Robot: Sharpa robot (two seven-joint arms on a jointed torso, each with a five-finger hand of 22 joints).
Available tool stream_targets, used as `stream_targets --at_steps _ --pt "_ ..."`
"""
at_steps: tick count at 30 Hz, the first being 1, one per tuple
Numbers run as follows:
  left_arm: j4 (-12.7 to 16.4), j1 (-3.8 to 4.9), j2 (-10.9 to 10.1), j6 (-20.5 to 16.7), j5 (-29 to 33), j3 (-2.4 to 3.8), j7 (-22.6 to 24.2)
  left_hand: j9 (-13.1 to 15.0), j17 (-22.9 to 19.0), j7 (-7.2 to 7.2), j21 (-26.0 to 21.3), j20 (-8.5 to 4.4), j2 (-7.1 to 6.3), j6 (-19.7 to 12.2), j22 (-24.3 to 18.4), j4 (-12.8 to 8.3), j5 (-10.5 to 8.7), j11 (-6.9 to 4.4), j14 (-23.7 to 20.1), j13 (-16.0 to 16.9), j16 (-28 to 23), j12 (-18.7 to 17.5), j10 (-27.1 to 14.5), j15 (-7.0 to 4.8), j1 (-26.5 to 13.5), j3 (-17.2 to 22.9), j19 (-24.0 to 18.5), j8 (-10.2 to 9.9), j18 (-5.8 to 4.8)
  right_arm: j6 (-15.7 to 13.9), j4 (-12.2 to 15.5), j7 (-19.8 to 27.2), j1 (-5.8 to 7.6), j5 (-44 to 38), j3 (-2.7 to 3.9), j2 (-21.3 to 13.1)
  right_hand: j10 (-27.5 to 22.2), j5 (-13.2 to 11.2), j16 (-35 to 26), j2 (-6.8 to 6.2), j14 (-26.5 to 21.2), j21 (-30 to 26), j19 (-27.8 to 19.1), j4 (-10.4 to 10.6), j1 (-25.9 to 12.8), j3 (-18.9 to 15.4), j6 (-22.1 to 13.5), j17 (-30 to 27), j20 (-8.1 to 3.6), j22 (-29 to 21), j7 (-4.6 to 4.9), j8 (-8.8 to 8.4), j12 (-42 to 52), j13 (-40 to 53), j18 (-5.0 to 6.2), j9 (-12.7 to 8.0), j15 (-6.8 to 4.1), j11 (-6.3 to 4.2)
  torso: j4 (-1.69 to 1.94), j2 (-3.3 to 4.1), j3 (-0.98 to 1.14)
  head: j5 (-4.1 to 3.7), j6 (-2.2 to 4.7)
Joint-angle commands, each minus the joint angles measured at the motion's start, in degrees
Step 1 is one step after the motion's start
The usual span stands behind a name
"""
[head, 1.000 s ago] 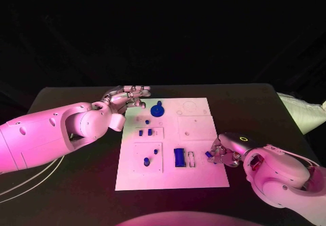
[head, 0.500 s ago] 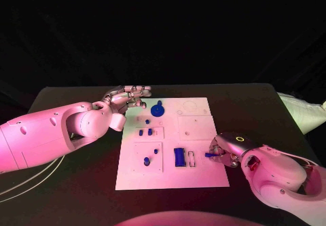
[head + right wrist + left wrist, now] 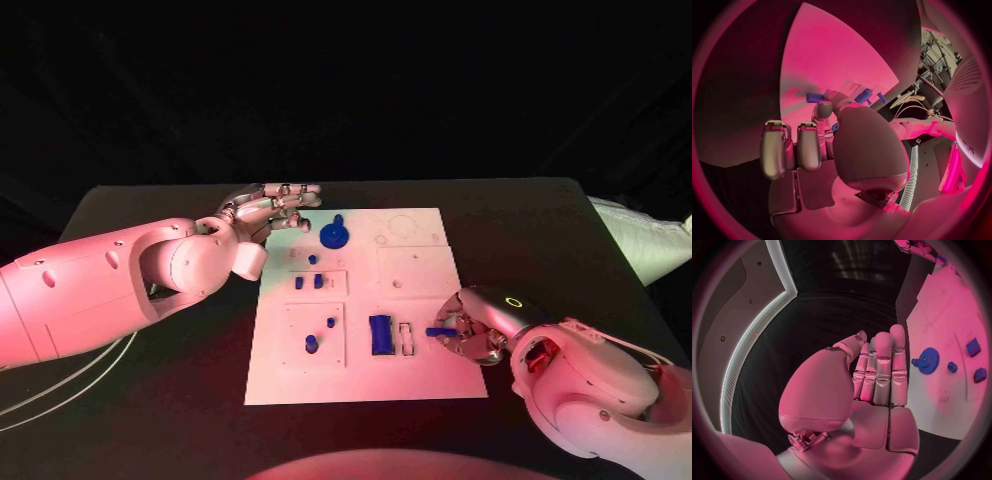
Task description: Assemble the parts on the task board
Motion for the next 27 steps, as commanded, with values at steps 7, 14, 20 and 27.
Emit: stream_targets --at_steps 7,14,20,27 --pt "0.3 -0.03 0.0 1.3 0.0 0.03 0.2 -0.1 -0.1 -0.05 -0.4 0.31 0.15 -0.2 -0.1 -0.2 -0.04 -0.14 -0.4 0.1 0.3 0.3 -0.4 0.11 -0.1 -0.3 0.0 0.3 0.65 -6.8 0.6 -0.5 0.26 17.6 0.18 0.1 0.5 1.6 0.1 -1.12 3.3 0.4 0.3 -0.2 -2.2 2.4 0.6 0.0 -0.11 3.7 -0.37 0.28 0.2 0.4 -1.04 1.9 -0.2 -0.01 0.08 0.07 -0.11 -0.09 -0.3" --pt "0.4 -0.02 0.0 1.2 -0.2 0.04 0.1 -0.1 -0.2 0.0 -0.4 0.29 0.1 -0.5 -0.1 -0.4 -0.03 -0.13 -0.4 0.1 0.4 0.4 -0.5 0.09 0.1 -0.3 0.0 0.2 0.67 -5.6 -0.1 -0.5 0.3 21.0 0.16 1.2 1.1 3.3 0.4 -1.36 3.4 0.5 0.4 0.6 -4.9 2.4 0.7 0.4 -0.07 3.9 -0.42 0.4 1.3 1.4 -1.08 2.3 -0.16 0.0 0.14 -0.03 -0.15 -0.07 -0.5" --pt "0.5 -0.02 0.1 1.2 -0.4 0.05 0.1 -0.1 -0.2 0.0 -0.4 0.29 0.1 -0.5 -0.1 -0.4 -0.03 -0.13 -0.4 0.1 0.4 0.4 -0.5 0.09 0.1 -0.3 0.0 0.1 0.67 -5.0 -1.1 -0.6 0.3 21.6 0.08 2.5 2.1 4.5 1.0 -1.17 3.6 1.1 1.1 2.6 -8.5 1.1 1.1 1.3 -0.13 4.8 -0.65 0.61 2.9 2.7 -1.3 2.6 -0.27 -0.16 0.19 0.02 -0.09 0.13 -0.16" --pt "0.6 -0.02 0.1 1.1 -0.8 0.05 0.1 -0.1 -0.3 0.05 -0.4 0.29 0.09 -0.6 -0.1 -0.4 -0.03 -0.11 -0.4 0.1 0.4 0.4 -0.5 0.1 0.1 -0.4 0.0 0.1 0.66 -5.2 -1.8 -0.7 0.3 21.1 -0.01 3.6 2.5 4.6 1.2 -1.05 3.7 1.3 1.3 3.5 -10.5 -0.7 1.5 1.5 -0.27 5.1 -0.83 0.74 3.9 3.6 -1.36 2.9 -0.42 -0.3 0.06 0.01 -0.04 0.33 -0.29"
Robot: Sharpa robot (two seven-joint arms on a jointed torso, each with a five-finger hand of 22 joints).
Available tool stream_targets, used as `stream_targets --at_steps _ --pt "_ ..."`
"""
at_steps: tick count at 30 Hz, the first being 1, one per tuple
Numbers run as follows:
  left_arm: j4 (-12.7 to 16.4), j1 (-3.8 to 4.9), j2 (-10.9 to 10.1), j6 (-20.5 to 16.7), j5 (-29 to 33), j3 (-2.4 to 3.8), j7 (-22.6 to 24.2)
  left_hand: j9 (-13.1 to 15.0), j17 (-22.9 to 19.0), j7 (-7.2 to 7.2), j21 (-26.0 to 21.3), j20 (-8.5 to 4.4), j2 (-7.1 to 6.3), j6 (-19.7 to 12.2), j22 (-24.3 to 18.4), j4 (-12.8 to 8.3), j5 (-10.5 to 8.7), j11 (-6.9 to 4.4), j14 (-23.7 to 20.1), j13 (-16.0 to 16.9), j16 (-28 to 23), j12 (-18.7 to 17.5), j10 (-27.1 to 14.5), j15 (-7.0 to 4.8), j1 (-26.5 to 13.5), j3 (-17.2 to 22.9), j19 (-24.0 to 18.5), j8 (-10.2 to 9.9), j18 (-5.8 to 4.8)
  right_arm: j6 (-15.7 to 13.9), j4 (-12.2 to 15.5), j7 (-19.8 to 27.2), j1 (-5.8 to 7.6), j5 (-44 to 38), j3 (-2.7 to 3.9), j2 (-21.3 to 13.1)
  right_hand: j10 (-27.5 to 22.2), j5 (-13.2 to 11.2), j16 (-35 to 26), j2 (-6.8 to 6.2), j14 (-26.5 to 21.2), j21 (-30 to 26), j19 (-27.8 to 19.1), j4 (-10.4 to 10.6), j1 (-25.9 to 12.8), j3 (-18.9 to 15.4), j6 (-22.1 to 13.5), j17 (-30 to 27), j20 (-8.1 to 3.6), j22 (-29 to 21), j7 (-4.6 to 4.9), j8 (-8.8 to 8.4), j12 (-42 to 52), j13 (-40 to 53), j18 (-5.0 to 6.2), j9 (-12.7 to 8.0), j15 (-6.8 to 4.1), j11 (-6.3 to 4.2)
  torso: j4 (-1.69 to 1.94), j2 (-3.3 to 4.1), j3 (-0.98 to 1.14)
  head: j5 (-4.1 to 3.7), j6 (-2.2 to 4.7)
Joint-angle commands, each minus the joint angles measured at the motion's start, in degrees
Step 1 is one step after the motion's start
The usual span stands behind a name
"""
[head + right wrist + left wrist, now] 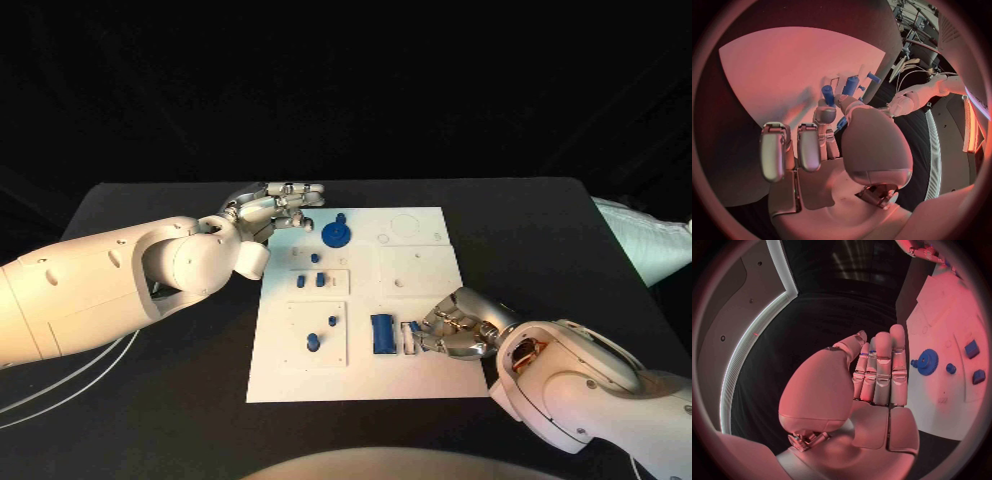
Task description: Assemble the parts on the task board
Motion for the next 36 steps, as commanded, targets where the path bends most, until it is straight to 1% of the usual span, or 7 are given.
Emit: stream_targets --at_steps 1,5,9,16,23,29,36 --pt "0.2 0.01 0.1 1.0 -0.6 0.04 0.2 -0.1 -0.1 -0.06 -0.2 0.29 0.09 -0.5 -0.1 -0.2 -0.03 0.1 -0.4 0.1 0.2 0.2 -0.3 0.1 0.1 -0.2 0.0 0.1 0.66 0.4 -0.1 -0.3 -0.02 0.5 -0.04 0.4 0.4 0.2 0.3 0.14 3.7 0.4 0.5 0.1 -1.0 -0.8 0.4 0.8 -0.08 5.1 0.0 0.09 0.6 0.3 -0.45 0.9 -0.44 0.0 -0.08 0.02 0.04 0.06 -0.09" --pt "0.2 0.01 0.1 1.0 -0.6 0.04 0.2 -0.1 -0.1 -0.06 -0.2 0.29 0.09 -0.5 -0.1 -0.2 -0.03 0.1 -0.4 0.1 0.2 0.2 -0.3 0.1 0.1 -0.2 0.0 0.1 0.66 1.1 -0.3 -0.3 -0.02 0.0 -0.05 0.6 0.5 0.3 0.4 0.19 3.7 0.5 0.6 0.6 -1.9 -1.7 0.5 0.9 -0.12 5.2 -0.03 0.1 0.9 0.7 -0.47 1.0 -0.45 -0.02 -0.06 0.0 0.03 0.04 -0.14" --pt "0.2 0.01 0.1 1.1 -0.7 0.05 0.1 -0.1 -0.1 -0.06 -0.2 0.29 0.09 -0.5 -0.1 -0.2 -0.03 0.1 -0.4 0.1 0.2 0.2 -0.3 0.1 0.1 -0.2 0.0 0.1 0.66 1.8 -0.4 -0.3 -0.02 -0.7 -0.06 0.8 0.6 2.1 0.5 -0.03 3.7 0.5 0.6 1.3 -3.1 -3.3 0.6 1.0 -0.16 5.3 -0.09 0.06 0.9 0.9 -0.49 1.1 -0.49 -0.06 -0.08 0.02 0.02 0.07 -0.22" --pt "0.2 0.02 0.2 1.0 -0.7 0.05 0.0 -0.1 -0.2 0.02 -0.3 0.31 0.12 -0.6 -0.1 -0.1 -0.05 0.16 -0.4 0.1 0.3 0.3 -0.4 0.15 -0.1 -0.3 0.0 0.1 0.64 2.4 -0.6 -0.3 -0.02 -1.4 -0.07 1.2 0.6 3.1 0.5 -0.24 3.7 0.5 0.6 1.5 -3.5 -4.5 0.7 1.1 -0.2 5.3 -0.13 0.02 1.2 1.2 -0.5 1.1 -0.53 -0.09 -0.01 0.02 0.02 0.28 -0.37" --pt "0.3 0.02 0.2 1.0 -0.7 0.04 -0.1 -0.1 -0.2 0.02 -0.3 0.31 0.12 -0.6 -0.1 -0.1 -0.05 0.16 -0.4 0.1 0.3 0.3 -0.4 0.15 -0.1 -0.3 0.0 0.1 0.64 3.0 -0.8 -0.3 -0.01 -1.8 -0.07 1.3 0.7 4.4 0.5 -0.24 3.7 0.5 0.6 2.7 -4.9 -7.1 0.9 1.1 -0.2 5.4 -0.11 -0.08 1.5 1.8 -0.5 1.2 -0.51 -0.07 -0.08 -0.01 0.02 0.34 -0.47" --pt "0.3 0.02 0.2 1.0 -0.7 0.05 -0.2 -0.1 -0.2 0.02 -0.3 0.31 0.12 -0.6 -0.1 -0.1 -0.05 0.16 -0.4 0.1 0.3 0.3 -0.4 0.15 -0.1 -0.3 0.0 0.1 0.64 3.1 -0.9 -0.3 -0.01 -2.3 -0.07 1.4 0.7 -0.2 0.4 -0.24 3.6 0.4 0.6 4.4 -6.4 -10.8 1.0 1.0 -0.13 5.3 -0.08 -0.28 1.6 2.2 -0.49 1.2 -0.43 0.01 -0.09 -0.02 0.03 0.35 -0.59" --pt "0.3 0.02 0.3 1.1 -0.7 0.05 -0.2 -0.1 -0.2 0.03 -0.3 0.33 0.14 -0.6 -0.1 -0.1 -0.05 0.18 -0.4 0.1 0.3 0.3 -0.4 0.17 -0.1 -0.3 0.0 0.1 0.63 3.2 -0.9 -0.3 -0.01 -2.5 -0.08 1.4 0.6 -2.0 0.4 0.24 3.6 0.4 0.5 4.8 -8.1 -14.0 1.1 0.9 -0.11 5.3 -0.14 -0.43 1.6 2.5 -0.48 1.2 -0.44 0.0 -0.03 -0.03 0.03 0.34 -0.73"
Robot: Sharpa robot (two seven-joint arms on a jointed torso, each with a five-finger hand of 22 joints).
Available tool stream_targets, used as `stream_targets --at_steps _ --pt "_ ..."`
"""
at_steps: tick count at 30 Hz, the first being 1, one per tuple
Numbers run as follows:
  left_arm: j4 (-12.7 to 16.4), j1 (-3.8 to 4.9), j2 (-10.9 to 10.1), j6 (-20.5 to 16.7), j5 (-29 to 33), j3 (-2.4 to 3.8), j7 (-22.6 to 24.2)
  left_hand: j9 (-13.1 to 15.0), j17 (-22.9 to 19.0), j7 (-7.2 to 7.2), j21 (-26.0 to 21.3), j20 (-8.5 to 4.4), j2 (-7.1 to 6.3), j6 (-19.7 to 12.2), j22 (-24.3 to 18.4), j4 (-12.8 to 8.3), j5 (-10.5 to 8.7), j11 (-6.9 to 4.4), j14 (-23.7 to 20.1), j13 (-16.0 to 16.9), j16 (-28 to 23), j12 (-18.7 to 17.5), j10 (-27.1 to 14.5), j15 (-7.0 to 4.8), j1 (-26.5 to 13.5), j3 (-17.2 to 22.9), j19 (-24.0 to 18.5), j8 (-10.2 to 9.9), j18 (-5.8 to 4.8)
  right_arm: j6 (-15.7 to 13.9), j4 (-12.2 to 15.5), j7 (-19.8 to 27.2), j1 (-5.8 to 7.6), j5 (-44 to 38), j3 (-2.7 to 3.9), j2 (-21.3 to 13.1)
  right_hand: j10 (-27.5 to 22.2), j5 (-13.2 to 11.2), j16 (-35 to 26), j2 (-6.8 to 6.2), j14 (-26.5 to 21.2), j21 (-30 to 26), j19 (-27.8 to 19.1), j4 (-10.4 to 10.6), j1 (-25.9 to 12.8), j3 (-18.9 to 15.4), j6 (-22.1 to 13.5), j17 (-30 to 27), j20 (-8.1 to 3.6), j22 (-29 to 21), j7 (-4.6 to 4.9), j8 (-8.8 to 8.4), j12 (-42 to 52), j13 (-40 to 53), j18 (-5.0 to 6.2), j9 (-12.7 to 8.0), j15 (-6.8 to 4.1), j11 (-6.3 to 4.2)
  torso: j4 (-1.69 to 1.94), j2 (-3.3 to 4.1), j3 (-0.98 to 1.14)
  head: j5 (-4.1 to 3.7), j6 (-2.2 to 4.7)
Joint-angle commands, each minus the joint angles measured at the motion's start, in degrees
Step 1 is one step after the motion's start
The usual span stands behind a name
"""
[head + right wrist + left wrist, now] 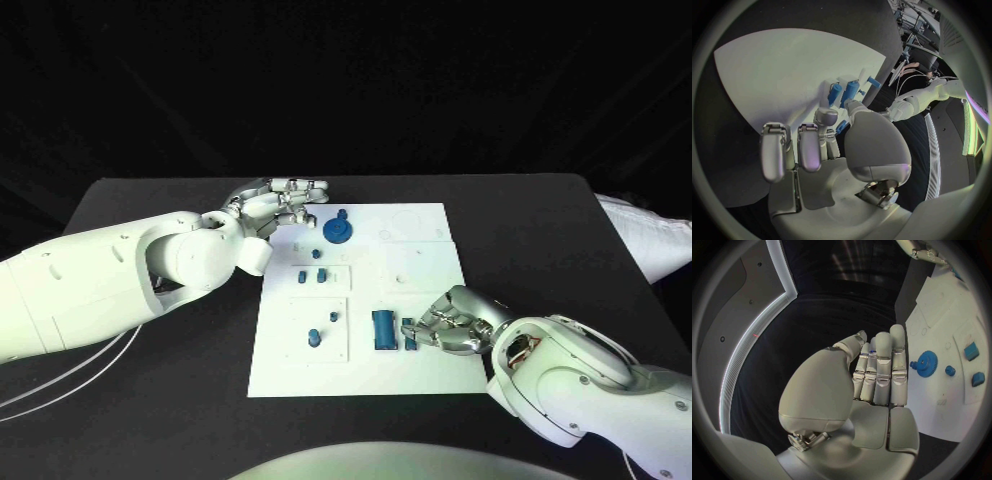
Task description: Assemble the parts on the task board
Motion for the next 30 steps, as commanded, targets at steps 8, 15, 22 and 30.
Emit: stream_targets --at_steps 8,15,22,30 --pt "0.1 0.02 0.1 1.1 -0.2 0.04 0.1 -0.1 -0.1 -0.05 -0.3 0.33 0.14 -0.5 -0.1 -0.1 -0.05 -0.03 -0.3 0.1 0.2 0.3 -0.2 -0.02 -0.1 -0.4 0.0 0.1 0.63 1.5 0.6 0.1 -0.04 -1.3 -0.02 -0.5 0.2 -1.7 0.2 1.0 3.4 0.2 0.3 -1.4 2.5 -1.5 0.3 1.0 0.05 5.3 0.25 -0.47 0.3 0.4 -0.47 0.0 -0.33 -0.05 -0.09 -0.01 0.08 -0.09 -0.03" --pt "0.0 0.01 0.1 1.2 -0.2 0.03 0.1 -0.1 -0.1 -0.05 -0.3 0.33 0.14 -0.5 -0.1 -0.1 -0.05 -0.03 -0.3 0.1 0.2 0.3 -0.2 -0.02 -0.1 -0.4 0.0 0.1 0.63 3.1 0.8 0.4 -0.12 -1.3 -0.02 -1.1 -0.2 -13.5 0.0 1.73 3.4 -0.1 0.1 -6.4 10.9 -1.3 0.2 0.8 -0.01 5.1 0.3 -0.65 -0.4 0.3 -0.42 0.1 -0.34 -0.07 0.01 0.01 0.05 -0.19 -0.02" --pt "-0.1 0.01 0.2 1.3 -0.2 0.03 0.0 -0.1 -0.1 -0.07 -0.3 0.34 0.21 -0.4 -0.1 -0.1 -0.04 -0.03 -0.3 0.1 0.3 0.4 -0.3 -0.01 -0.1 -0.4 0.0 0.2 0.63 3.4 0.3 0.5 -0.18 -1.7 -0.02 -0.6 -0.1 -15.2 0.1 2.12 3.4 0.0 0.2 -6.6 11.2 -1.9 0.3 1.0 0.06 5.3 0.39 -0.72 -0.3 0.4 -0.47 0.1 -0.26 0.0 0.08 0.07 0.05 -0.25 -0.07" --pt "-0.1 0.01 0.2 1.3 -0.2 0.03 -0.1 0.0 -0.2 -0.07 -0.3 0.35 0.26 -0.4 -0.1 0.0 -0.04 -0.03 -0.3 0.1 0.3 0.4 -0.3 0.0 -0.2 -0.4 0.0 0.2 0.63 3.2 -1.3 0.6 -0.25 -1.9 -0.05 0.8 0.0 -15.3 0.1 2.59 3.4 0.1 0.3 -6.4 11.1 -2.0 0.4 1.1 0.08 5.3 0.36 -0.73 -0.2 0.5 -0.48 0.1 -0.24 -0.01 0.19 0.11 0.12 -0.15 -0.24"
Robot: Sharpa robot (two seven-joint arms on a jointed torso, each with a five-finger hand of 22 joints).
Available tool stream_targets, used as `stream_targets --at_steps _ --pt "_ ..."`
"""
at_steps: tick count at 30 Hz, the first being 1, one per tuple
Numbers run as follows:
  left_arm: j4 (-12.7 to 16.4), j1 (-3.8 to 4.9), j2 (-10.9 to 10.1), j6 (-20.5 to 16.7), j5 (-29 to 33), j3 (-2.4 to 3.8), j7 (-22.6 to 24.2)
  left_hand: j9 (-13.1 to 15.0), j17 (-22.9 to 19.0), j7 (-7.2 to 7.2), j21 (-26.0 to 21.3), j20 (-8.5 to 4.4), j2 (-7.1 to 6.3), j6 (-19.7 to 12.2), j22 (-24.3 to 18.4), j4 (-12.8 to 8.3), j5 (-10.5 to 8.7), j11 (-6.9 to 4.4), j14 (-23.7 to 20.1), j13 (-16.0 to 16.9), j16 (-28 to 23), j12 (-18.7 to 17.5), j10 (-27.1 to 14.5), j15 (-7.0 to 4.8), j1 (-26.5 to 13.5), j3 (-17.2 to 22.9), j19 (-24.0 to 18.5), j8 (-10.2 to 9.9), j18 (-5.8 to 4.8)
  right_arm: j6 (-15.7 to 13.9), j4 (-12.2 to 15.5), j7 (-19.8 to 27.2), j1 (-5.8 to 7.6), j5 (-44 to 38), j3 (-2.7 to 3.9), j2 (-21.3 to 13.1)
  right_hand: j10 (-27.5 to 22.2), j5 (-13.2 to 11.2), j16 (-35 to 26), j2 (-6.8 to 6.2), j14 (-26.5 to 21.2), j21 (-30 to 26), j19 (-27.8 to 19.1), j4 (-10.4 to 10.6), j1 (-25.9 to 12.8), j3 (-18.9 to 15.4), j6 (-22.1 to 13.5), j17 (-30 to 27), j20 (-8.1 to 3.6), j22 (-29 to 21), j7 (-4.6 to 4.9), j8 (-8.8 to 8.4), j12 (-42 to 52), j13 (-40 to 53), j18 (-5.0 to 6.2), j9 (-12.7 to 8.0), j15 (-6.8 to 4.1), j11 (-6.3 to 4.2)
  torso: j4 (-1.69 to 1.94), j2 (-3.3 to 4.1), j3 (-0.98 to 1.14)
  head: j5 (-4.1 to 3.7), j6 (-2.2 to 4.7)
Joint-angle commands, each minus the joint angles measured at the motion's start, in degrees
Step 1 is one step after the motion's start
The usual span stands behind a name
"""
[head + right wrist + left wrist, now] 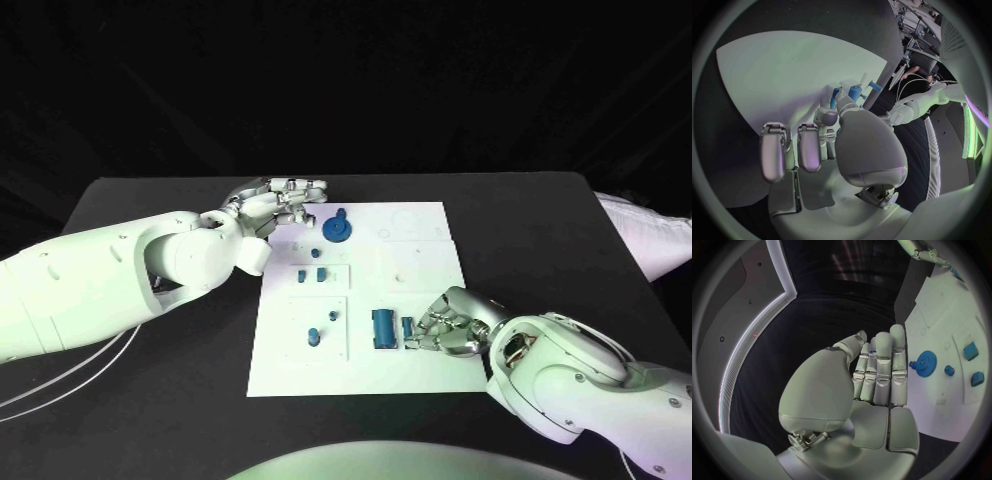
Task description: Assemble the parts on the task board
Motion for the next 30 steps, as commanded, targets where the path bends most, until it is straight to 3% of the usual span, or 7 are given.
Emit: stream_targets --at_steps 1,7,13,18,25,27,30 --pt "0.1 0.01 0.1 1.1 -0.2 0.04 0.1 0.0 -0.1 -0.07 -0.4 0.35 0.26 -0.4 0.0 0.0 -0.04 -0.02 -0.3 0.1 0.3 0.2 -0.3 0.0 -0.2 -0.4 0.0 0.2 0.62 0.9 -0.4 0.3 -0.16 -1.0 -0.1 0.4 0.0 -0.3 0.1 0.66 3.4 0.1 0.3 -0.1 0.1 -0.3 0.2 1.1 0.08 5.4 0.16 -0.36 0.0 0.1 -0.48 -0.1 -0.25 -0.01 0.05 -0.01 0.03 0.07 -0.02" --pt "0.0 0.01 0.1 1.1 -0.2 0.04 0.1 0.0 -0.1 -0.07 -0.4 0.35 0.26 -0.4 0.0 0.0 -0.04 -0.02 -0.3 0.1 0.3 0.2 -0.3 0.0 -0.2 -0.4 0.0 0.2 0.62 -0.7 0.3 0.6 -0.19 -0.7 -0.09 0.0 0.1 0.7 0.1 0.97 3.4 0.1 0.3 0.4 -0.6 -0.9 0.2 1.1 0.11 5.4 0.19 -0.43 0.1 0.1 -0.49 -0.2 -0.22 0.02 -0.13 -0.09 0.02 0.18 0.06" --pt "-0.3 -0.01 0.1 1.2 -0.2 0.03 0.1 0.0 -0.1 -0.07 -0.4 0.35 0.26 -0.4 0.0 0.0 -0.04 -0.02 -0.3 0.1 0.3 0.2 -0.3 0.0 -0.2 -0.4 0.0 0.2 0.62 -3.6 1.7 2.6 0.17 3.3 0.11 -1.7 -0.4 6.3 -0.5 0.06 3.2 -0.4 -0.2 3.4 -4.1 -4.5 -0.2 0.3 0.25 4.7 0.43 -0.83 -1.4 -0.6 -0.31 -0.4 -0.03 0.26 -0.1 -0.33 -0.14 -0.07 0.59" --pt "-1.1 -0.15 0.3 1.2 -0.1 0.0 0.4 0.0 -0.1 -0.05 -0.4 0.37 0.27 -0.4 -0.1 0.1 -0.06 0.0 -0.3 0.1 0.3 0.3 -0.4 0.03 -0.3 -0.5 0.0 0.2 0.62 -7.8 -0.1 10.0 2.02 13.8 0.19 -2.5 -2.1 3.0 -2.5 -0.02 2.6 -2.1 -1.9 5.7 -5.2 -7.6 -1.3 -2.4 0.53 2.4 0.84 -1.48 -5.5 -3.1 0.28 -0.5 0.28 0.65 -0.01 -0.99 -0.54 -0.38 1.0" --pt "-1.6 -1.01 0.3 -0.4 0.8 -0.04 2.5 -0.1 -0.4 -0.1 -0.7 0.48 0.13 -0.8 -0.3 0.5 -0.08 0.05 -0.5 0.0 0.3 0.5 -0.8 0.14 -1.0 -1.0 -0.1 0.1 0.6 -15.6 -6.9 33.1 4.03 42.9 0.16 -1.3 -11.5 2.8 -23.9 2.96 -4.9 -18.7 -17.0 1.9 4.4 -6.6 -9.1 -26.7 2.11 -18.6 3.78 -3.96 -22.1 -14.5 5.09 -2.9 2.25 3.12 0.1 -2.25 -1.46 -1.21 2.82" --pt "-1.8 -1.22 0.4 -1.1 1.3 -0.04 3.4 -0.1 -0.4 -0.15 -0.8 0.51 0.13 -0.8 -0.3 0.5 -0.07 0.04 -0.7 0.0 0.3 0.5 -0.9 0.16 -1.1 -1.1 -0.2 0.1 0.59 -14.7 -9.7 38.8 4.8 49.2 0.14 -0.4 -14.1 2.1 -35.5 3.8 -9.5 -29.4 -25.1 0.7 7.3 -5.9 -10.0 -37.2 2.89 -30.0 4.67 -4.05 -27.1 -18.9 7.28 -3.5 3.18 4.02 0.06 -2.69 -1.8 -1.33 3.27" --pt "-2.3 -1.44 0.9 -2.4 1.9 -0.05 4.8 0.0 -1.3 -0.32 -2.2 0.65 0.21 -0.8 -0.9 0.7 -0.02 -0.01 -2.8 0.1 -1.0 1.1 -1.0 0.24 -1.1 -1.4 -1.8 0.3 0.59 -11.2 -14.8 46.0 5.93 56.4 0.11 1.6 -17.0 -0.2 -46.5 4.86 -15.3 -38.4 -29.1 -0.6 11.8 -4.0 -10.8 -42.7 4.69 -36.0 6.32 -4.14 -36.2 -28.3 7.15 -4.7 5.33 6.04 -0.17 -3.33 -2.14 -1.32 4.51"
